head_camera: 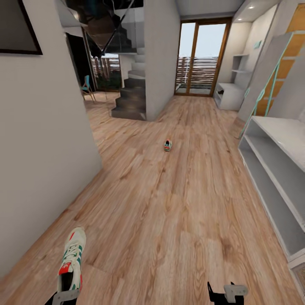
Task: Pick up the two gym shoes and the two sandals from the corridor floor and place them onto the hallstand (shoe rack) in the corridor, making sure they are on the rack and not on the floor. Arrange them so the two gym shoes are next to each other and the two sandals are next to each other.
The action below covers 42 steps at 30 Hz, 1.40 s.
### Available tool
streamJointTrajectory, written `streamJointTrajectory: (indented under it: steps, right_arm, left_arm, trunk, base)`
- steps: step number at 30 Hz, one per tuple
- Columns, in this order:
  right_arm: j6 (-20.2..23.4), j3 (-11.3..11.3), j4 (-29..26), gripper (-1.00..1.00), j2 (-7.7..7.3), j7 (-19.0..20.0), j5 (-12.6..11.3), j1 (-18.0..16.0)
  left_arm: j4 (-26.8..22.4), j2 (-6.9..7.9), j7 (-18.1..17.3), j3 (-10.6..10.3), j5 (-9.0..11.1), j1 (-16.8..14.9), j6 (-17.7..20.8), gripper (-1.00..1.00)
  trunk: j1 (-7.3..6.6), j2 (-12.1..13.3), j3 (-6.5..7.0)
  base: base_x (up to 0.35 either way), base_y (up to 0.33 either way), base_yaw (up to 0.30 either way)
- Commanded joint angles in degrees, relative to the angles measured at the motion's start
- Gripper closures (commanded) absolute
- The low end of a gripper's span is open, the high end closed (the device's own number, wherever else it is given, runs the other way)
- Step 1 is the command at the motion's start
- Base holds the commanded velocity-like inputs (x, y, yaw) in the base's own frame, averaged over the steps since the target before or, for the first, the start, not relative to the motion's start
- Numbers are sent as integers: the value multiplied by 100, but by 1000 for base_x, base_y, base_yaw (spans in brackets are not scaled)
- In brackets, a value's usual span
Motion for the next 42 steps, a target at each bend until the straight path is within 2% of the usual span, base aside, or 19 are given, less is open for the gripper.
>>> streamJointTrajectory:
  steps: [1, 19, 42]
  right_arm:
    - [-16, -21, 6, -100, 4, -25, 57, -6]
    - [-16, -21, 6, -100, 19, -25, 57, -4]
    - [-16, -12, 6, -100, 18, -25, 63, -4]
  left_arm:
    - [3, 0, -39, 53, -29, -3, -15, 100]
    - [3, -17, -40, 53, -29, -3, -15, 100]
    - [11, -17, -40, 53, -29, -3, -15, 100]
  trunk:
    - [3, -1, 3]
    - [3, -1, 120]
    - [3, -1, 128]
  base:
    - [333, 0, -221]
    - [333, 0, -206]
    - [332, 18, -12]
